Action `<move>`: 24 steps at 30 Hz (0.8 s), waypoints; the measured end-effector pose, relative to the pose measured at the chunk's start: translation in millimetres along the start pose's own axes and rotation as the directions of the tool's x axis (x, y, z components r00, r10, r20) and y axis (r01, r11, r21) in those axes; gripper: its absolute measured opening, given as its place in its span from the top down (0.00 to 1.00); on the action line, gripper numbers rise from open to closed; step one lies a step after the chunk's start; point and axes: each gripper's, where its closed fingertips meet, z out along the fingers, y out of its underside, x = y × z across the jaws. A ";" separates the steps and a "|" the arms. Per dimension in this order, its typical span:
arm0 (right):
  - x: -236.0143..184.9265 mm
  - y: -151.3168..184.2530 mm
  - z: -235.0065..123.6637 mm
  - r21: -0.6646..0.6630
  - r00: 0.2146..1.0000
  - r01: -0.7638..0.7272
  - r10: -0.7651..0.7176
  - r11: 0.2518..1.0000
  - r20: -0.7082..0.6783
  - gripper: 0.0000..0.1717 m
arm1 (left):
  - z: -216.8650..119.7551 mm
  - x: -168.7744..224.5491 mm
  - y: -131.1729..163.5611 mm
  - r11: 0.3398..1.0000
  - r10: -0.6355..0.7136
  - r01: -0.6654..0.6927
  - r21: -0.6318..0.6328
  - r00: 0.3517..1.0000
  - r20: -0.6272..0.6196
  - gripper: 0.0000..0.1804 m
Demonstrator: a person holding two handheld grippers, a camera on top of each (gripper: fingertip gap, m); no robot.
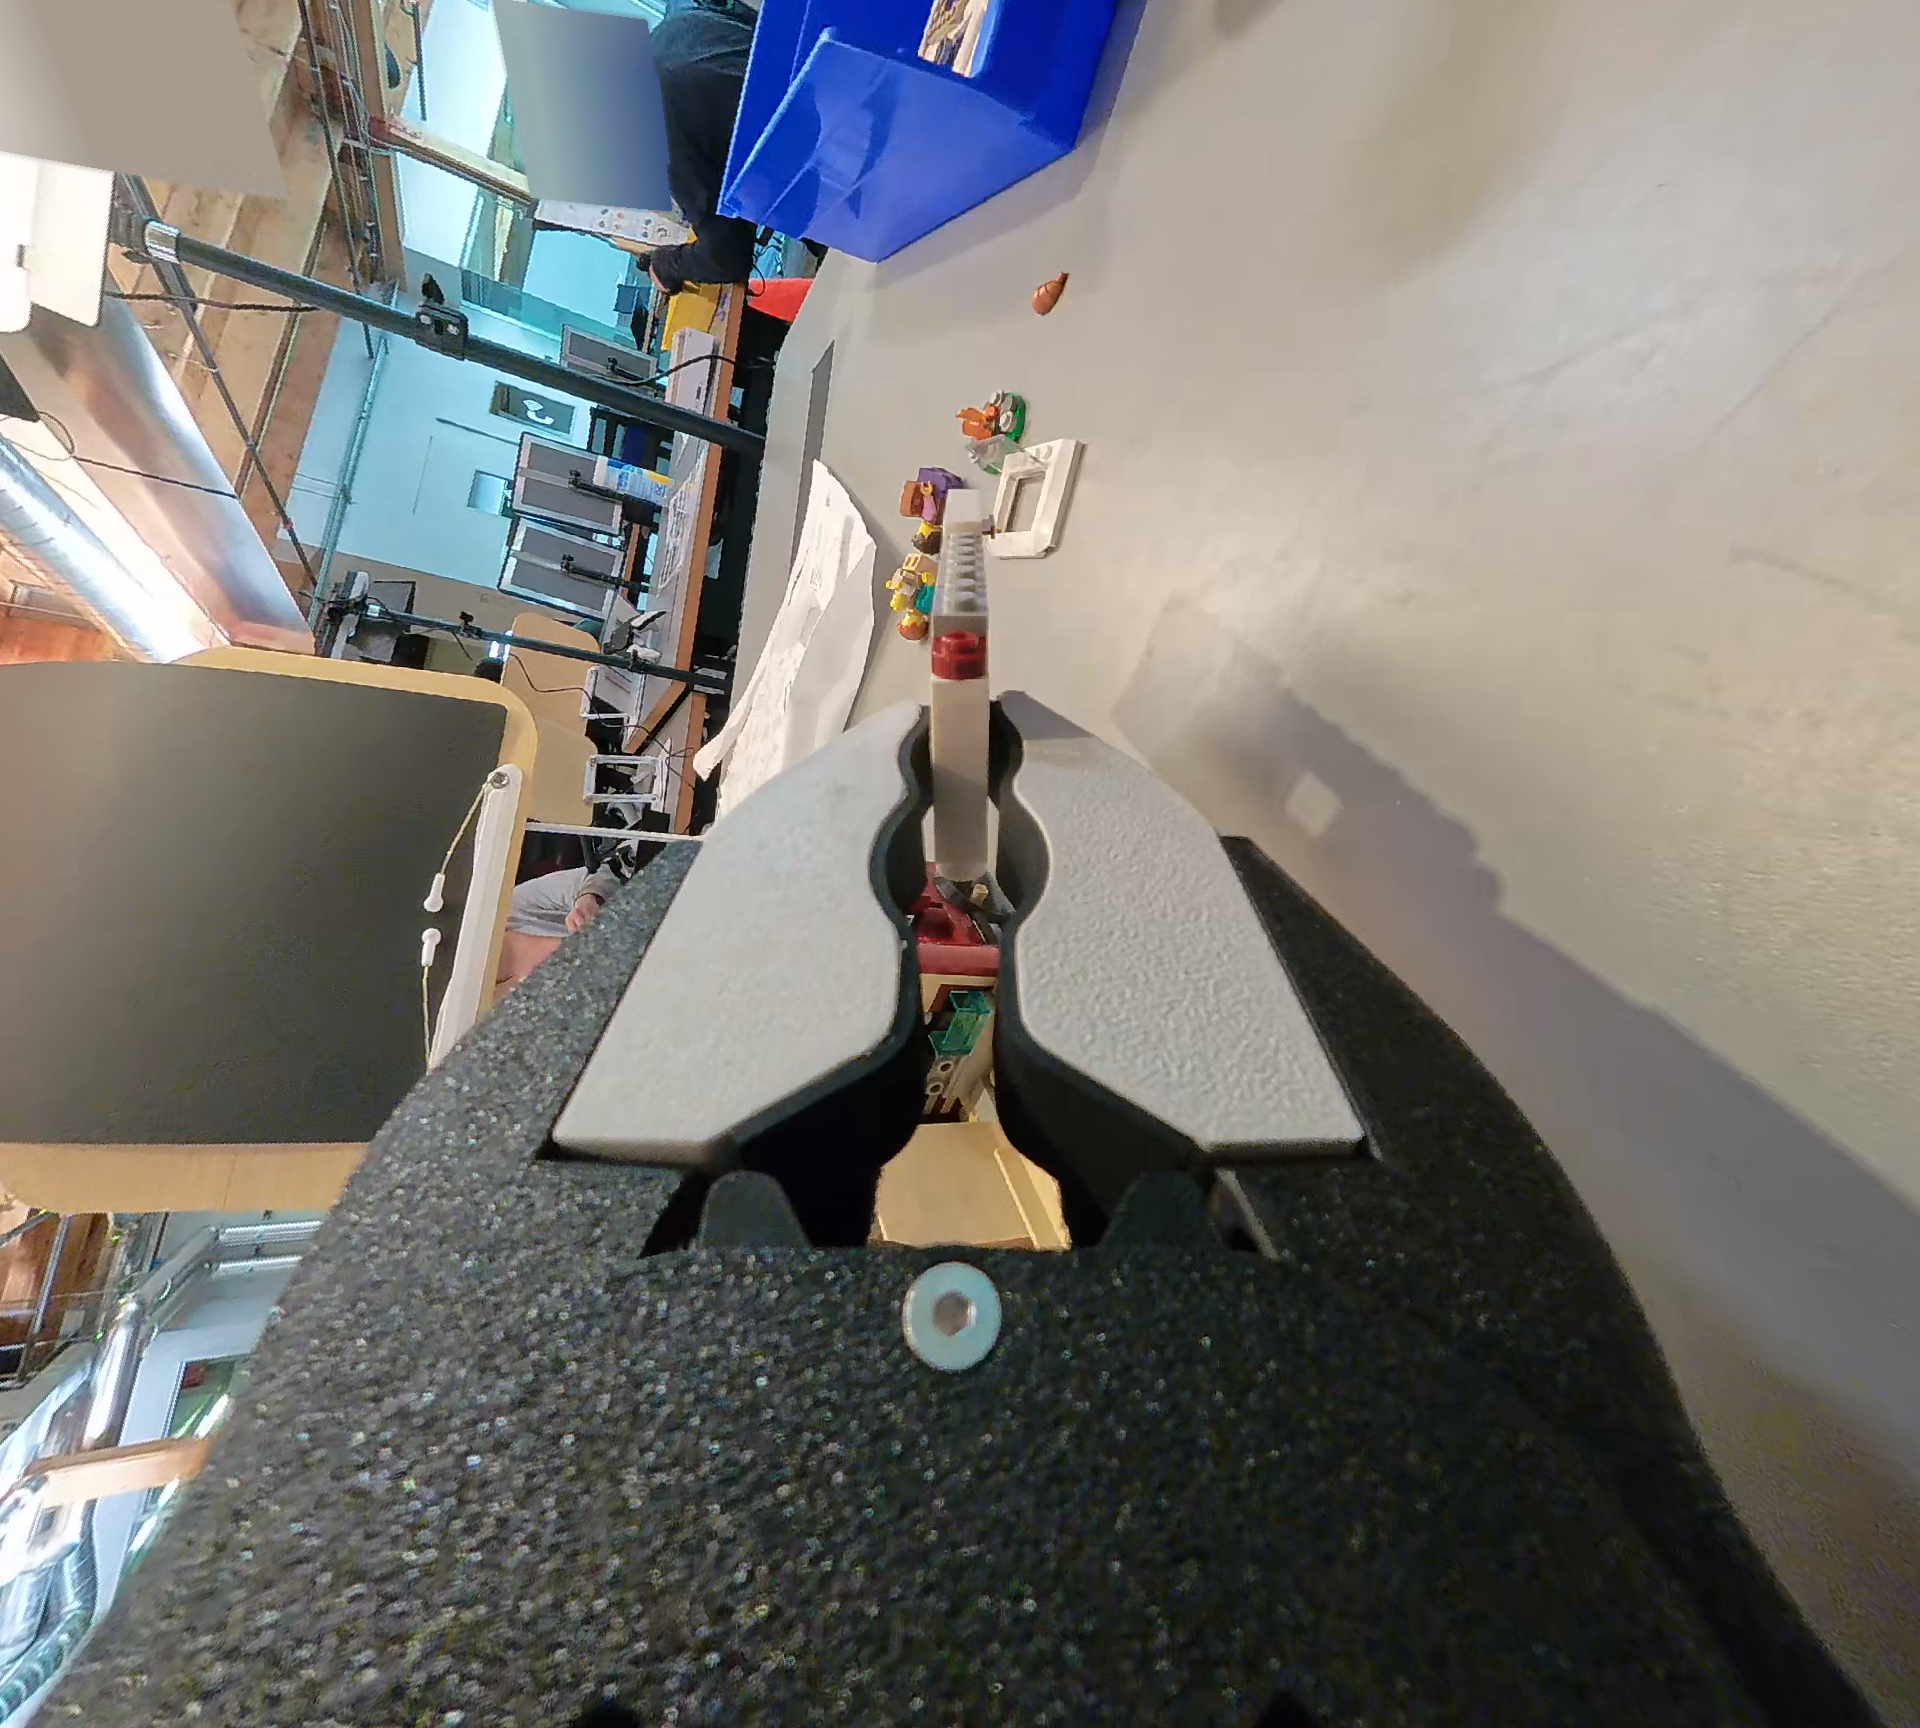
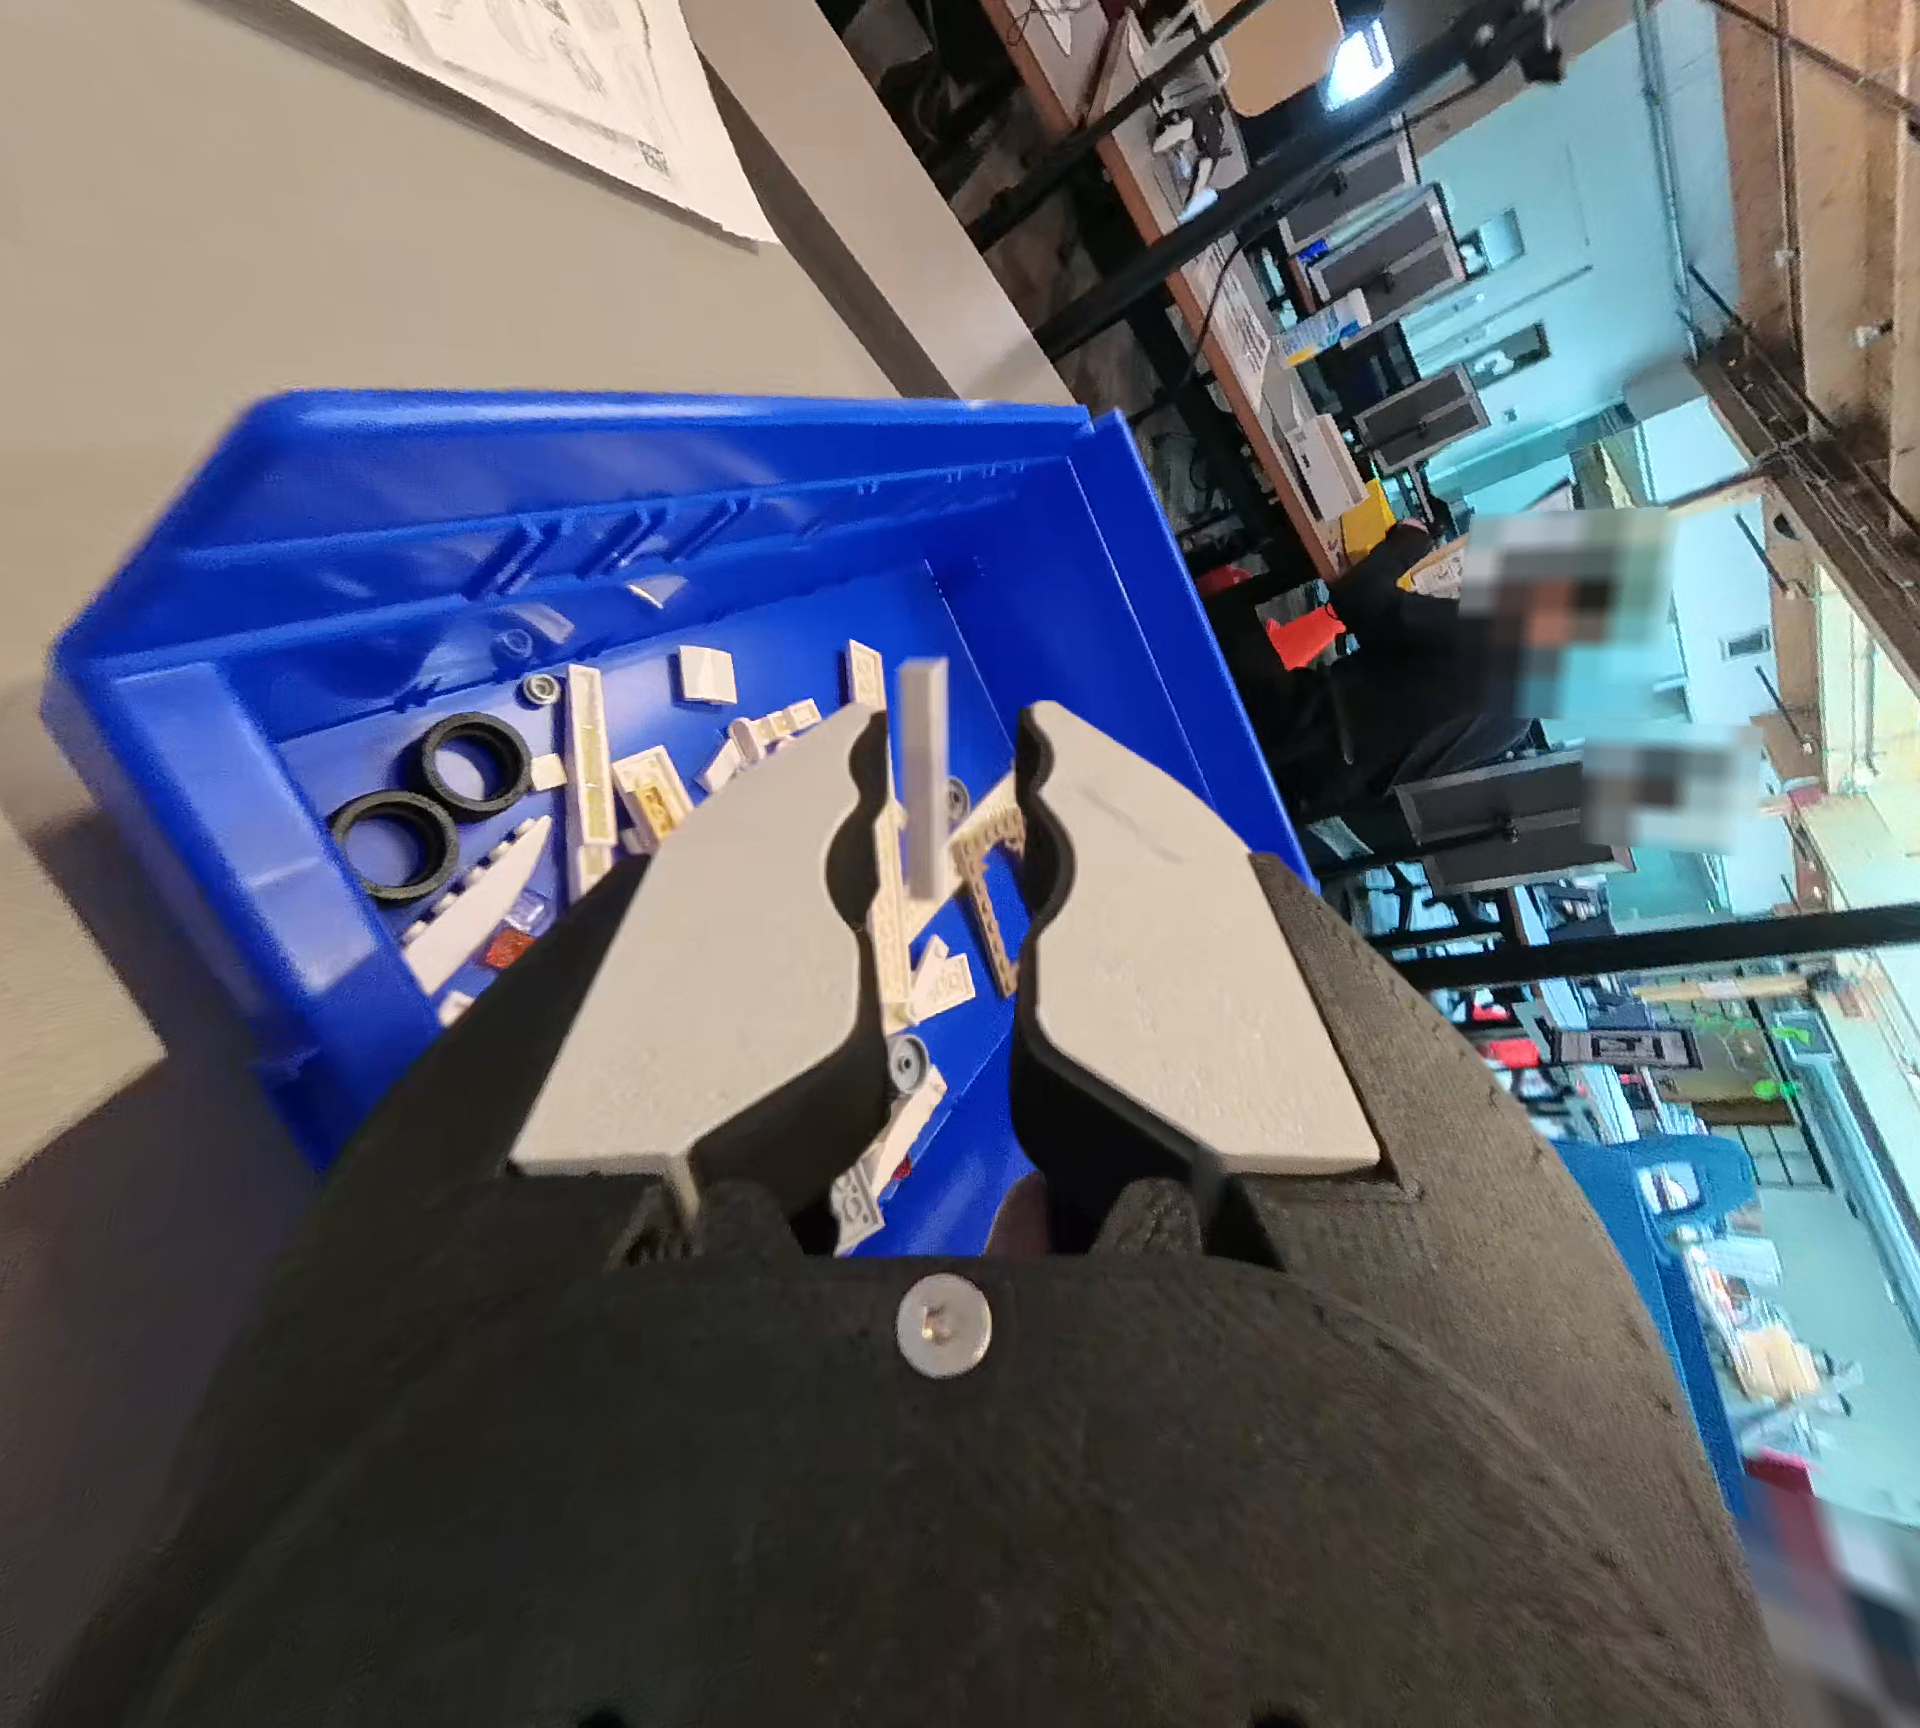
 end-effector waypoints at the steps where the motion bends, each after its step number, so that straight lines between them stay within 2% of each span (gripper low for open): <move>1: -1.8 -4.9 -3.0 0.019 1.000 0.012 -0.012 1.000 0.009 0.85 | 0.0 -0.1 -0.2 1.000 -0.001 0.001 0.001 1.000 0.001 0.95; 6: -14.6 -44.3 -27.3 0.128 0.994 0.108 -0.110 0.986 0.007 0.84 | 0.1 -0.4 0.2 1.000 0.001 -0.001 -0.001 1.000 0.003 0.95; 9: -38.9 -83.3 -49.7 0.253 0.976 0.207 -0.216 0.945 0.007 0.84 | -0.5 -2.7 0.4 1.000 -0.001 0.001 0.001 1.000 0.016 0.95; 13: -119.5 -141.7 -88.1 0.527 0.900 0.321 -0.427 0.787 0.089 0.85 | -4.1 -8.7 -3.1 0.999 -0.025 0.023 0.033 0.999 0.040 0.95; 16: -174.6 -171.3 -112.2 0.693 0.845 0.307 -0.522 0.652 0.116 0.85 | -7.8 -13.6 -6.8 0.996 -0.052 0.048 0.069 0.997 0.054 0.95; 19: -203.3 -182.9 -121.9 0.761 0.822 0.284 -0.557 0.583 0.120 0.85 | -9.3 -14.9 -7.5 0.996 -0.053 0.049 0.076 0.997 0.060 0.95; 24: -217.6 -186.6 -129.4 0.792 0.823 0.295 -0.563 0.534 0.072 0.86 | -8.8 -13.5 -9.7 0.997 -0.030 0.025 0.072 0.998 0.061 0.95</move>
